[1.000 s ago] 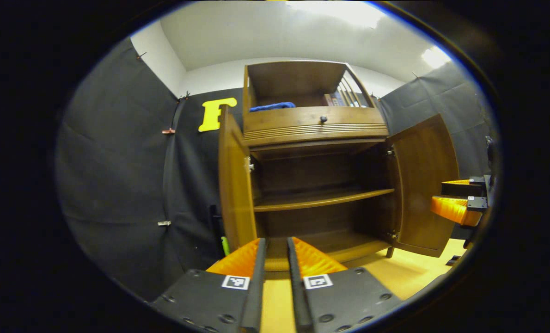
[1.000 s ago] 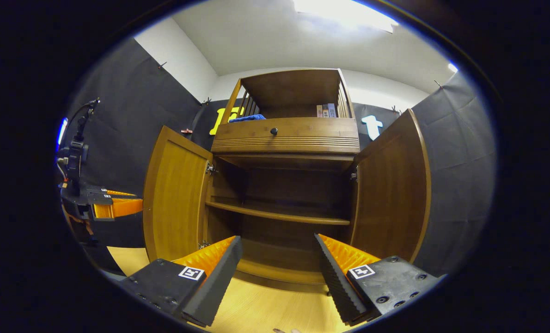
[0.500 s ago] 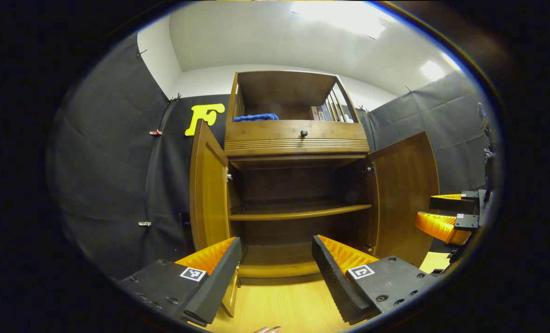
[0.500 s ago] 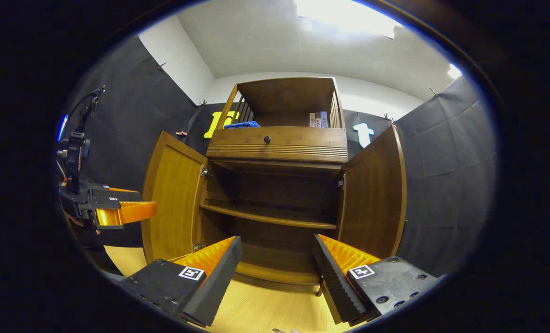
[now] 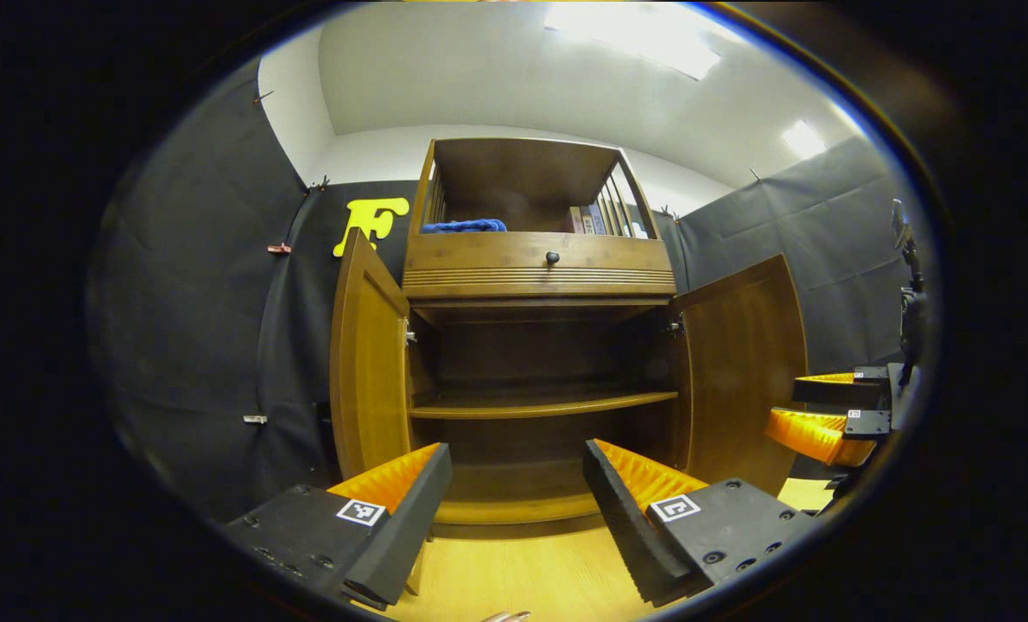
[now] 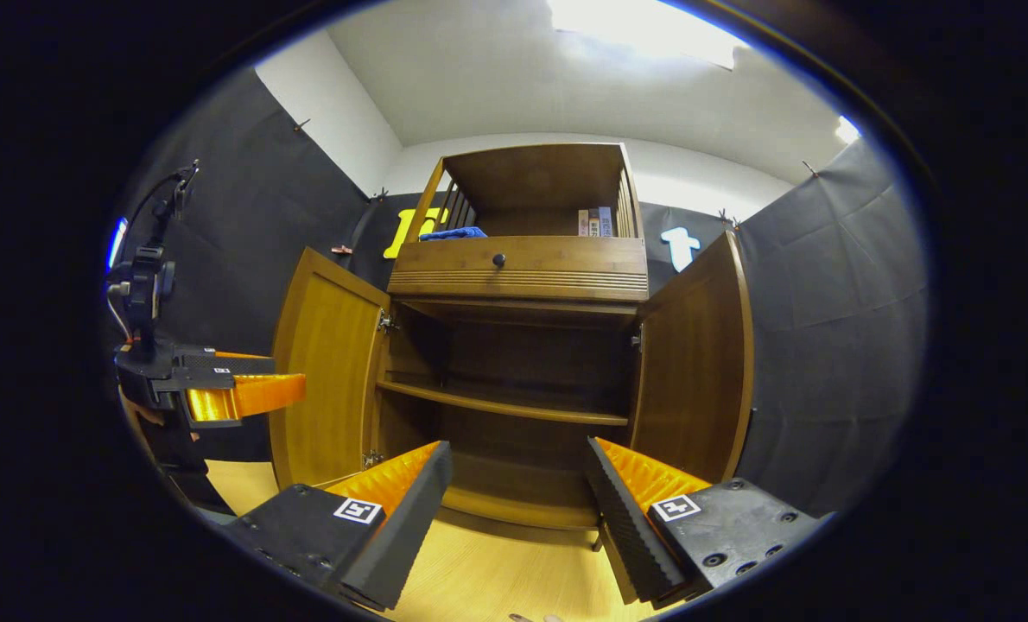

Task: Open the right door of the double-door shoe cabinet with the right hand, and open the left door with the left hand.

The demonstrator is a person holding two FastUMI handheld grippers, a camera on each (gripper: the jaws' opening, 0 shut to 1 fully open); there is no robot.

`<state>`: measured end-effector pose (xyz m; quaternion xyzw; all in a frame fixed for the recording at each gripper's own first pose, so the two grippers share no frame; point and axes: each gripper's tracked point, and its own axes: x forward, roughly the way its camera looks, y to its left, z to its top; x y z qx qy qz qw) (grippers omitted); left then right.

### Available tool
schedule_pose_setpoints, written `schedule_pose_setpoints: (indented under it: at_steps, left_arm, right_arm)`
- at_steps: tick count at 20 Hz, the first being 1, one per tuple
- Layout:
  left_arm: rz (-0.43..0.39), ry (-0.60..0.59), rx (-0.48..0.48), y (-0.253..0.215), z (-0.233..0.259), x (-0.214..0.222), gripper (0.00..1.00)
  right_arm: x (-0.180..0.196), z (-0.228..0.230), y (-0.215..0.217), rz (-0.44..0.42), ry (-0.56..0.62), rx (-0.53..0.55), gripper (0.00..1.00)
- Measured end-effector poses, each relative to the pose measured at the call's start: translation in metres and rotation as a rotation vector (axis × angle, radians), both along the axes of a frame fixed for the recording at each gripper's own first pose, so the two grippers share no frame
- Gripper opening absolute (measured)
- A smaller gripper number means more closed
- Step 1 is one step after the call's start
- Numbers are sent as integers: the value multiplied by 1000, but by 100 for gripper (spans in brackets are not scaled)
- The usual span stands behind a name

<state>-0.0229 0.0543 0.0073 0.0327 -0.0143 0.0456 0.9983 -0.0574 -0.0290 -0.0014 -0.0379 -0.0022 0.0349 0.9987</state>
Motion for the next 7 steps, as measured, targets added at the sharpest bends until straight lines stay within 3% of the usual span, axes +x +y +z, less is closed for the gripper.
schedule_pose_setpoints:
  at_steps: [7]
  left_arm:
    - [-28,-1,-3,-17,-1,4,95]
  right_arm:
    - [-6,1,-17,-33,4,9,97]
